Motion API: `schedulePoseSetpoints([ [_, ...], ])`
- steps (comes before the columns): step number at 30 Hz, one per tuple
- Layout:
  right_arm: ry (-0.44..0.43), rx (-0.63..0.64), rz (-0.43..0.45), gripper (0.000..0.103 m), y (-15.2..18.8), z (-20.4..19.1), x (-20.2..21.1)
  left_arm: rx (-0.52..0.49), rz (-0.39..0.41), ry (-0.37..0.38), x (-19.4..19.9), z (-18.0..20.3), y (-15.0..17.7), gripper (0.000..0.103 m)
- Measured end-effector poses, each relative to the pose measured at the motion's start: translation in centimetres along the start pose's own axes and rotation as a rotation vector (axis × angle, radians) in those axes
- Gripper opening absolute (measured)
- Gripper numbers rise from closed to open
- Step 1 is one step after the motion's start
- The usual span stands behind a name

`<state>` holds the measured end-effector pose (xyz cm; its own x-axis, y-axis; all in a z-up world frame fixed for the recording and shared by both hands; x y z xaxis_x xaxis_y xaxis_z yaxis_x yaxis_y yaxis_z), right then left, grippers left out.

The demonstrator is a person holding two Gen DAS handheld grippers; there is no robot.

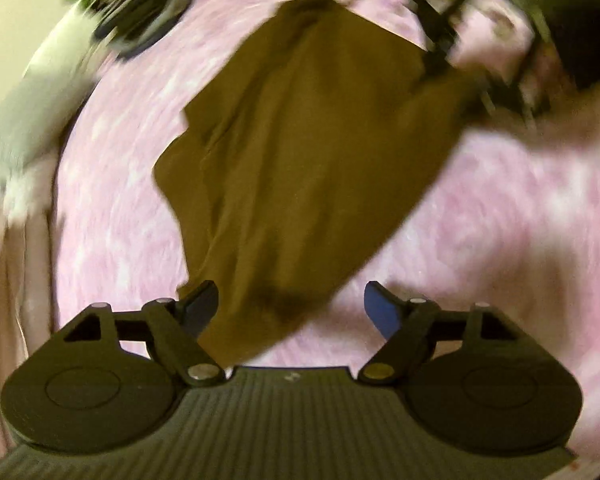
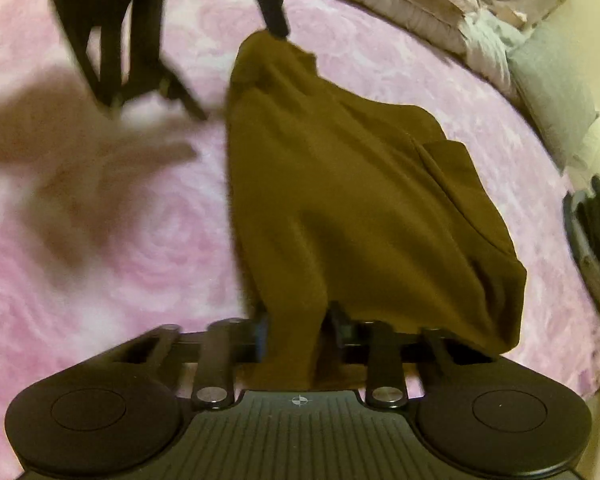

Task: Fold large clothes
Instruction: 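Grasp the folded brown shirt with the right tool while the left tool grasps it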

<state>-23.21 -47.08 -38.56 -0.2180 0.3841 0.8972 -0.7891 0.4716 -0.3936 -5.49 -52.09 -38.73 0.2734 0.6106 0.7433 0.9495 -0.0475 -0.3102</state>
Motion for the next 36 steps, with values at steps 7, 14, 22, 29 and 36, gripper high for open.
schedulePoseSetpoints([
  [7, -0.070, -0.128, 0.035, 0.014, -0.2, 5.3, 5.4, -0.264, 0.051, -0.086, -1.7, 2.1, -1.4, 0.075],
  [14, -0.050, -0.140, 0.042, 0.021, 2.4, 6.4, 6.6, -0.312, 0.040, -0.029, -2.1, 2.6, -2.7, 0.014],
  [22, 0.115, 0.057, 0.080, 0.078, 3.4, 0.8, 4.4, -0.065, -0.021, 0.117, -1.1, -1.5, -4.7, 0.012],
  [29, 0.177, 0.103, 0.015, 0.022, 3.3, 2.9, 1.0, 0.054, -0.055, 0.178, 0.2, -3.9, -5.5, 0.012],
  [36, 0.054, 0.089, -0.016, 0.016, 2.4, 5.5, 10.8, 0.059, -0.075, 0.204, 6.6, -4.4, -8.4, 0.011],
])
Point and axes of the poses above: each gripper's, at about its wrist camera, not at the fingertips, and x roughly against the way its jaws point, z to its right, y to its underside, the point moved 4 cm from there along -x, roughly the way its jaws point, and after that the axes turned 8 degrees about -y, right-handed, at the moved point
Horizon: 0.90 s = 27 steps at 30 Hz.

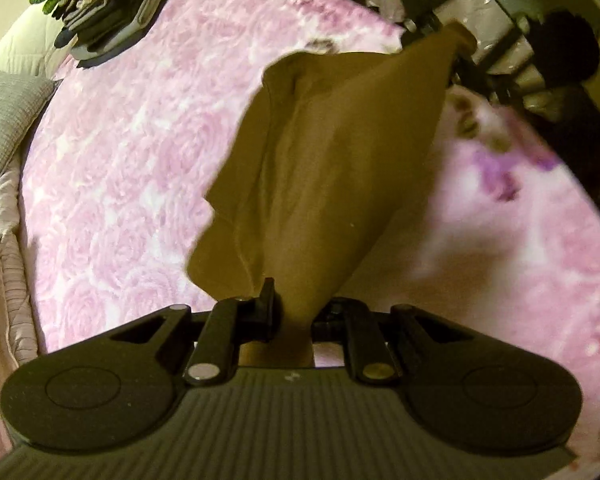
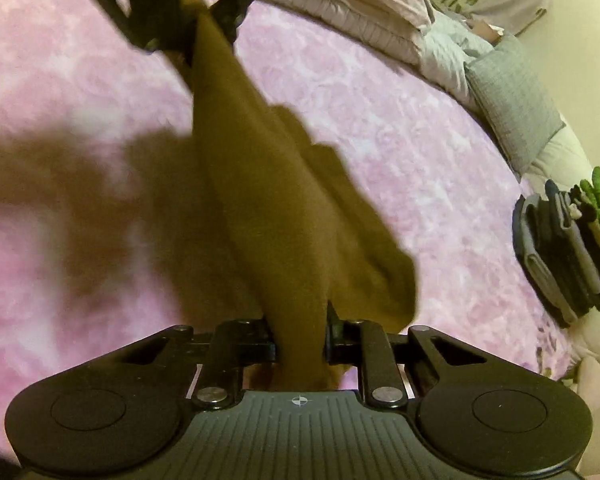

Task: Fold large clothes
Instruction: 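Grasp the folded brown shirt with the right tool while the left tool grasps it, then carry the folded shirt with both tools to the clothes stack by the pillows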

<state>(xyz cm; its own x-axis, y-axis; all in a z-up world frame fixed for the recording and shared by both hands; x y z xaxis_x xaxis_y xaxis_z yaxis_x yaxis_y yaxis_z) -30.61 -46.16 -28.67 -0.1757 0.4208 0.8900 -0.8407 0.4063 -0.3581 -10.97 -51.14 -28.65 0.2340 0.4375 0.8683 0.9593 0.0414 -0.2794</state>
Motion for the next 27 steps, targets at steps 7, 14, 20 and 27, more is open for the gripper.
schedulePoseSetpoints([
  [7, -0.187, -0.036, -0.057, 0.016, 0.4, 2.2, 8.6, 0.015, -0.043, 0.036, 7.0, 0.3, -4.4, 0.011],
  [14, -0.207, -0.049, -0.037, 0.016, 2.4, 6.2, 14.1, 0.006, -0.031, 0.022, 10.5, -1.1, -10.4, 0.011],
  [20, -0.174, -0.065, 0.007, 0.016, 5.9, 14.2, 16.1, 0.014, -0.029, -0.015, 10.2, -2.9, -19.0, 0.011],
  [27, -0.151, -0.026, 0.023, 0.016, 10.6, 24.4, 18.9, 0.039, -0.019, -0.033, 8.6, -5.2, -30.6, 0.011],
])
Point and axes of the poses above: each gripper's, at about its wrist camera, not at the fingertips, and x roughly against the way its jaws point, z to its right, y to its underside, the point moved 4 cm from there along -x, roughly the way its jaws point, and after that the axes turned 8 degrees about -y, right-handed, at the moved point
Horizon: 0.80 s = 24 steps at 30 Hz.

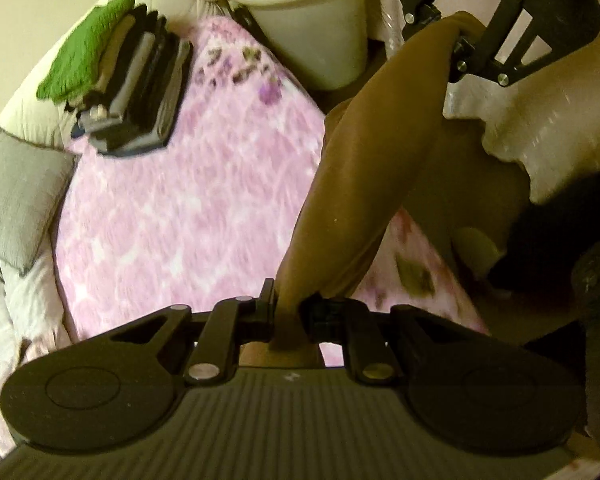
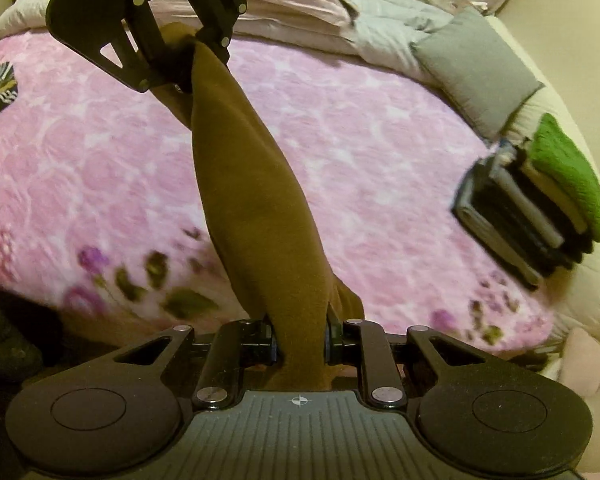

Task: Fold large clothes
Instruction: 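Carry the folded shirt with both tools to the clothes stack by the pillows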

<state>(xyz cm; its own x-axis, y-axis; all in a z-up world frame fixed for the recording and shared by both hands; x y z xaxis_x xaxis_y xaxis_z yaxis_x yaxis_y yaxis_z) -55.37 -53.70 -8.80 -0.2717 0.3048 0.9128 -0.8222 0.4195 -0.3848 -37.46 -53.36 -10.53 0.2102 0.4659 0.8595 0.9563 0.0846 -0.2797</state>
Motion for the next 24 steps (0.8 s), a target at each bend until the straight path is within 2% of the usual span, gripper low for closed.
schedulePoseSetpoints([
  [6, 0.006, 0.038, -0.003, 0.015, 1.1, 9.0, 2.9, 0.012, 0.039, 0.007, -1.7, -2.8, -7.3, 0.011],
  [12, 0.026, 0.096, -0.010, 0.015, 0.0, 18.9, 5.0, 0.004, 0.107, -0.035, -3.7, -9.3, -13.7, 0.011],
  [18, 0.131, 0.111, 0.037, 0.015, -3.9, 31.2, 8.9, 0.033, 0.203, -0.093, -5.1, -19.7, -20.5, 0.011],
  [20, 0.175, 0.118, 0.074, 0.015, -5.6, 35.7, 10.7, 0.049, 0.231, -0.143, -4.9, -23.8, -23.0, 0.011],
  [24, 0.270, 0.166, 0.167, 0.015, -9.6, 45.1, 13.5, 0.086, 0.272, -0.291, -4.7, -32.5, -28.0, 0.011],
])
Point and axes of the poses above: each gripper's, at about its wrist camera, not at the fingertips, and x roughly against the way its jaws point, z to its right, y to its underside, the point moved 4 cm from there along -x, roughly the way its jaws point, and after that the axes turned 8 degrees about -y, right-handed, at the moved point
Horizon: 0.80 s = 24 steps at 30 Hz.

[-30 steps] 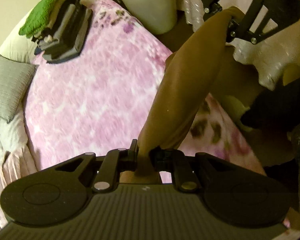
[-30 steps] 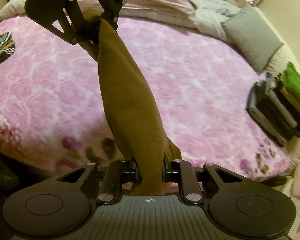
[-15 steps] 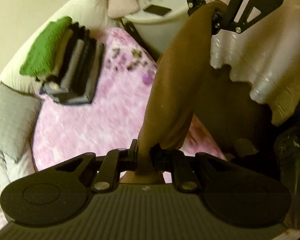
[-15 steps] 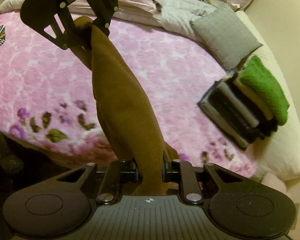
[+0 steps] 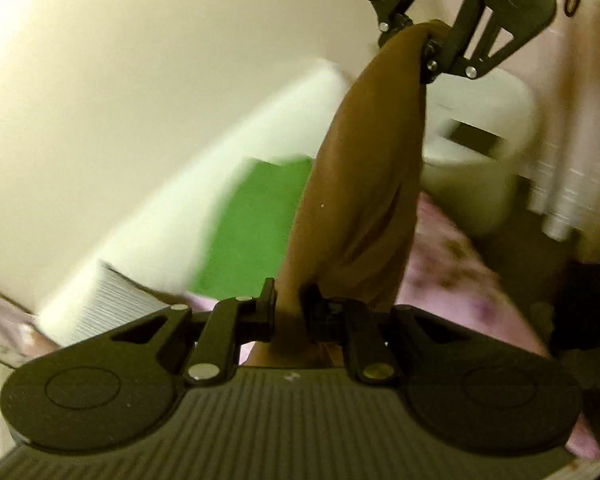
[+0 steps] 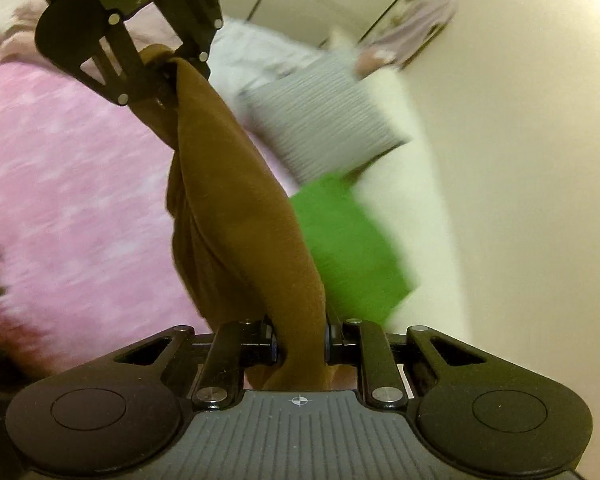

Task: Fold large clothes
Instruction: 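Carry the folded shirt with both tools to the clothes stack by the pillows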

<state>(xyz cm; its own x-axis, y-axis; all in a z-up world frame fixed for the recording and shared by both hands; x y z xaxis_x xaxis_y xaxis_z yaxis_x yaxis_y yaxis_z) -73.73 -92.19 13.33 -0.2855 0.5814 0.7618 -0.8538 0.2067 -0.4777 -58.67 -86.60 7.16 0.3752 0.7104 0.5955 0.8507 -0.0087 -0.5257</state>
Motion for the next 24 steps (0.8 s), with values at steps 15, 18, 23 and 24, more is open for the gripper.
schedulePoseSetpoints([
  [15, 0.069, 0.359, 0.245, 0.016, 7.6, 14.7, -21.8, 0.073, -0.184, -0.375, -24.4, -1.6, -0.9, 0.012],
  [18, -0.019, 0.412, 0.194, 0.016, 12.4, 11.9, -26.2, 0.036, -0.279, -0.301, -30.0, 6.1, 2.7, 0.011],
  [23, 0.022, 0.393, 0.260, 0.020, 14.0, 12.1, -23.7, 0.066, -0.263, -0.407, -28.8, 7.7, 2.9, 0.014],
  [24, 0.029, 0.394, 0.257, 0.020, 14.3, 12.3, -23.2, 0.057, -0.264, -0.407, -28.5, 7.5, 2.9, 0.015],
])
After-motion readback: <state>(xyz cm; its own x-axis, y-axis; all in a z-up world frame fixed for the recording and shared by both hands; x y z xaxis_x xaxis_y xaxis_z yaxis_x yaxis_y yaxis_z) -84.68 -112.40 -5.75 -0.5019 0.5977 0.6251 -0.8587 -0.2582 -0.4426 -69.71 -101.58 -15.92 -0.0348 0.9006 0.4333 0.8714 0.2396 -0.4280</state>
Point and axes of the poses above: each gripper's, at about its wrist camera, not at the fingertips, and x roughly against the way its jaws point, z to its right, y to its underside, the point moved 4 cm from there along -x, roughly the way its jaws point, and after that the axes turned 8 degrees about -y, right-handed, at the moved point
